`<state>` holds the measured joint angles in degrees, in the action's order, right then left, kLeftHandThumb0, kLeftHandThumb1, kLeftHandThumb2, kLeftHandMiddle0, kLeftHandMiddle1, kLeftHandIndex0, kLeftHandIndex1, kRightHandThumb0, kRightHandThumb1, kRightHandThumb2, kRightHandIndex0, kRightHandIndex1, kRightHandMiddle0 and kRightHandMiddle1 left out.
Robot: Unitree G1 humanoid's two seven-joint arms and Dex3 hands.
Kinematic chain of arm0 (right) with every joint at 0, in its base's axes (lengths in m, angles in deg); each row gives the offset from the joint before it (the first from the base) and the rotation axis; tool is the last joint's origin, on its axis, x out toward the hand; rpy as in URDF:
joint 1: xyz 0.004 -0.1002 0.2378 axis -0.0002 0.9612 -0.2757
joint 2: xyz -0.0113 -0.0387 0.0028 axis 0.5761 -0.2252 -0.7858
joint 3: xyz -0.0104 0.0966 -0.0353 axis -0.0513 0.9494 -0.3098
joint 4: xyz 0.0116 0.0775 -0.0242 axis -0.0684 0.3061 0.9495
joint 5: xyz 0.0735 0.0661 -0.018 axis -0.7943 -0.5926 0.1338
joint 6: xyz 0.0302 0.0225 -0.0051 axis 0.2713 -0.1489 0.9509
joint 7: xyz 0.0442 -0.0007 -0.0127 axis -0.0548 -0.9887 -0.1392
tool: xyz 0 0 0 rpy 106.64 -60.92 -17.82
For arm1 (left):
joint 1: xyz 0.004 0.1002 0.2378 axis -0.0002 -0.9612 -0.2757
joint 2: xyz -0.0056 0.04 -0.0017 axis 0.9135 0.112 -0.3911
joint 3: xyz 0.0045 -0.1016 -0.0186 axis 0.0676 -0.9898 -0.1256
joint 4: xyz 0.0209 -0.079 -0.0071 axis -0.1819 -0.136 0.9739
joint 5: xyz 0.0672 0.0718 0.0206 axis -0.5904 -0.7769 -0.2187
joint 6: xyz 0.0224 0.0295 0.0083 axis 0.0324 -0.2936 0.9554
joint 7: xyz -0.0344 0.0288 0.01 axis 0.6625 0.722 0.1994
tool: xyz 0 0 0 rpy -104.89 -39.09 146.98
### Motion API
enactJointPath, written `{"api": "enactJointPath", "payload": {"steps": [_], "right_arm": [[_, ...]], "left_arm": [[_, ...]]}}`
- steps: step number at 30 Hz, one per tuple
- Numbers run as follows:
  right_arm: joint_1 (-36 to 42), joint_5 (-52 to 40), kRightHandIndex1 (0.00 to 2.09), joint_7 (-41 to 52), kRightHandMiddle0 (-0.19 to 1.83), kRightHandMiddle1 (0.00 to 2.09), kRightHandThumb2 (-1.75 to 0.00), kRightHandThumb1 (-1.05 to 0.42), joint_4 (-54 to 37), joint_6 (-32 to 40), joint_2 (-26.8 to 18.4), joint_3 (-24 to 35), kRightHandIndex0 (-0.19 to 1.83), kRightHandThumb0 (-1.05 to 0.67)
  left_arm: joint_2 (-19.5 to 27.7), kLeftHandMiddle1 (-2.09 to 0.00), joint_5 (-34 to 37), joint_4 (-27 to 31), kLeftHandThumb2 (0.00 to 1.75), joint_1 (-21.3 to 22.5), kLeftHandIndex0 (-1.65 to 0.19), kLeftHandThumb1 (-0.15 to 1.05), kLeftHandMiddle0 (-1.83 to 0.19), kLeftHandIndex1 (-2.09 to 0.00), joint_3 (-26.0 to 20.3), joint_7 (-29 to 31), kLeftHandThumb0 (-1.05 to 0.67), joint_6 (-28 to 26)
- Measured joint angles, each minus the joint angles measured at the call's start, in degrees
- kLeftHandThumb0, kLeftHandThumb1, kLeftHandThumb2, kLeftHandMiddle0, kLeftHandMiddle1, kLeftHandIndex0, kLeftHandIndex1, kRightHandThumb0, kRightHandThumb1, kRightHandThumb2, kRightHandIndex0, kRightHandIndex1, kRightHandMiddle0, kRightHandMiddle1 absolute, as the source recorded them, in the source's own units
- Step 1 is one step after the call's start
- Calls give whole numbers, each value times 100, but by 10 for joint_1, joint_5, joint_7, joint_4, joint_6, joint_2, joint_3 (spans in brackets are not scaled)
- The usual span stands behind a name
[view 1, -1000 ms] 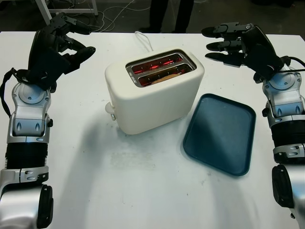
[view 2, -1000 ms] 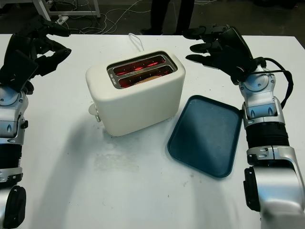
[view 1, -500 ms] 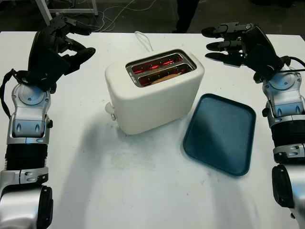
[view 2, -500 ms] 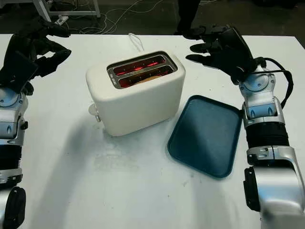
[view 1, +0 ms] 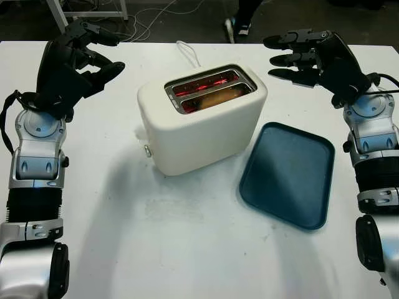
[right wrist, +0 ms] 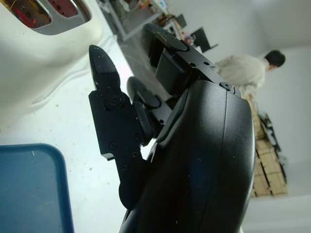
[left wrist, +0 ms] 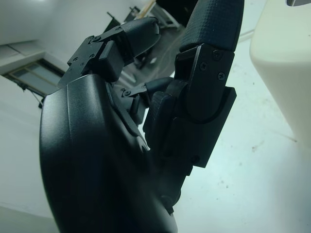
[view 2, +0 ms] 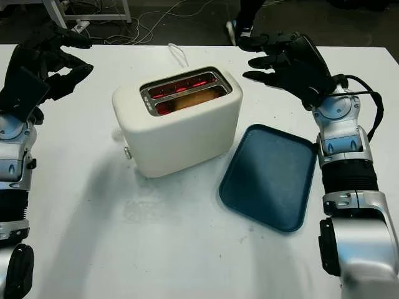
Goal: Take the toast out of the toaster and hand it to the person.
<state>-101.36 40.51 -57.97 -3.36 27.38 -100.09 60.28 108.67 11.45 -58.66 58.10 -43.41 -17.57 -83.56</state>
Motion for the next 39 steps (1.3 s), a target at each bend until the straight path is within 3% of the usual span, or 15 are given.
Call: {"api": "enactJointPath", "payload": {"steps": [16, 27, 37, 39], "right_arm": [[-3, -2, 3, 1, 79, 0, 0, -80, -5, 8, 0, 0, 88, -38], [-78, -34, 8, 67, 89, 5, 0, -69, -39, 8, 2, -6, 95, -56], [-113, -6, 18, 123, 96, 9, 0, -61, -156, 63, 10, -76, 98, -55], [-113, 6, 37, 127, 98, 11, 0, -59, -159, 54, 10, -92, 93, -56]], "left_arm": [[0, -124, 0, 3, 9, 0, -37, 92, -41, -109, 0, 0, -99, 0], [-1, -124, 0, 13, 6, 0, -38, 92, -40, -107, 0, 0, -100, -13], [-1, -124, 0, 25, 7, -4, -38, 92, -40, -107, 0, 0, -98, -23], [-1, -124, 0, 25, 6, -5, -38, 92, -40, -107, 0, 0, -98, -23]]}}
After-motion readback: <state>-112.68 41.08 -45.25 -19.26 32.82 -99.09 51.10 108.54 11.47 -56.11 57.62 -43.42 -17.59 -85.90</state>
